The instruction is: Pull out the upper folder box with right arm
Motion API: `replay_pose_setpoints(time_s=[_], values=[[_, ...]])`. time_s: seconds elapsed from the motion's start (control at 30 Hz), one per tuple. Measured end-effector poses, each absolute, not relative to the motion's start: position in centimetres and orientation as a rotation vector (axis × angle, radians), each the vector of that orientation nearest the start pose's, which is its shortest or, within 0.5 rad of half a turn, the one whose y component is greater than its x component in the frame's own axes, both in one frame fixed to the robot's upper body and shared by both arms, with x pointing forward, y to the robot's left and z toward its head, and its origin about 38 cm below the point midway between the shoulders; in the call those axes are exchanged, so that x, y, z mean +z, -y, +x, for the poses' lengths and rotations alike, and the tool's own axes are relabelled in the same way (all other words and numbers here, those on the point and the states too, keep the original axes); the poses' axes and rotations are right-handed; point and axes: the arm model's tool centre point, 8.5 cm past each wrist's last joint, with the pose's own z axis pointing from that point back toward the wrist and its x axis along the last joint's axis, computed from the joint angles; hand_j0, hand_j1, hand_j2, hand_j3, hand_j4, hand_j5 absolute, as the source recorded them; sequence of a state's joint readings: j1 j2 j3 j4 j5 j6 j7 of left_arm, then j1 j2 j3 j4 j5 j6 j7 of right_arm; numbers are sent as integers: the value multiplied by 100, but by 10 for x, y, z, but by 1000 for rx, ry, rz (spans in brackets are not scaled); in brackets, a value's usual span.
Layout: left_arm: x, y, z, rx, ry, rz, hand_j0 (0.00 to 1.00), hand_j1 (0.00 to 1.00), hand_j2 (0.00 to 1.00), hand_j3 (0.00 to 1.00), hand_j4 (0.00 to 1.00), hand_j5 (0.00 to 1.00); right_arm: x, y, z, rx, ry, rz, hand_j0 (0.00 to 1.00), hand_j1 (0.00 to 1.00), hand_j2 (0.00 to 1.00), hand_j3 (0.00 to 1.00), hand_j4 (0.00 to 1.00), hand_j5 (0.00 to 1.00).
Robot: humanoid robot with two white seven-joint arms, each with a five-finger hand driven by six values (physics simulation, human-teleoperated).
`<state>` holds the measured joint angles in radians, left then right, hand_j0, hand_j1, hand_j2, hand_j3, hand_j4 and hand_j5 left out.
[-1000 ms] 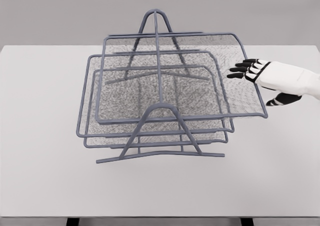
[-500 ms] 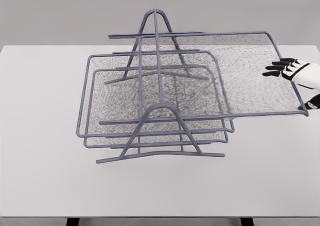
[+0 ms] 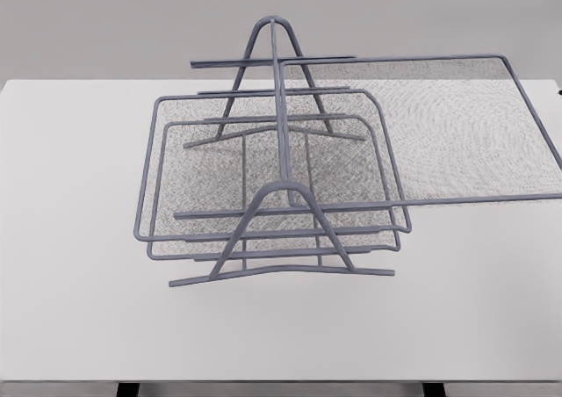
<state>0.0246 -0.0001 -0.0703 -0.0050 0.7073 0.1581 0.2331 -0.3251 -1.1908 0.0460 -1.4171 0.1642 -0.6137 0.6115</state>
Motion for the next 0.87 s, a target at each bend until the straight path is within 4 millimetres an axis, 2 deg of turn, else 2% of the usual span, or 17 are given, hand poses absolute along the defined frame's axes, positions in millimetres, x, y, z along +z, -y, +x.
replay_pose_setpoints(time_s=[0.1,0.2,0.23,0.33,0.43,0.5,0.63,0.73,0.87], values=[[-257,-277,-40,624,-218,264,100,100,100,100,100,100,382,459,366,1851,1414,-733,100,100,100,100,100,100],[-257,-277,-40,624,-218,264,100,100,100,100,100,100,407,430,357,1899,1532,-707,100,100,100,100,100,100],[-257,-277,-40,624,-218,264,100,100,100,100,100,100,414,423,357,1911,1566,-708,100,100,100,100,100,100],[-257,-277,-40,624,-218,264,100,100,100,100,100,100,456,390,363,1939,1733,-770,100,100,100,100,100,100],[-257,-277,-40,624,-218,264,100,100,100,100,100,100,404,363,379,1994,1697,-576,100,100,100,100,100,100],[-257,-277,-40,623,-218,264,100,100,100,100,100,100,384,351,383,2017,1686,-497,100,100,100,100,100,100],[-257,-277,-40,624,-218,264,100,100,100,100,100,100,365,335,386,2034,1698,-415,100,100,100,100,100,100],[-257,-277,-40,624,-218,264,100,100,100,100,100,100,368,308,394,2040,1786,-384,100,100,100,100,100,100],[-258,-277,-38,624,-215,263,100,100,100,100,100,100,347,282,401,2048,1809,-310,100,100,100,100,100,100]])
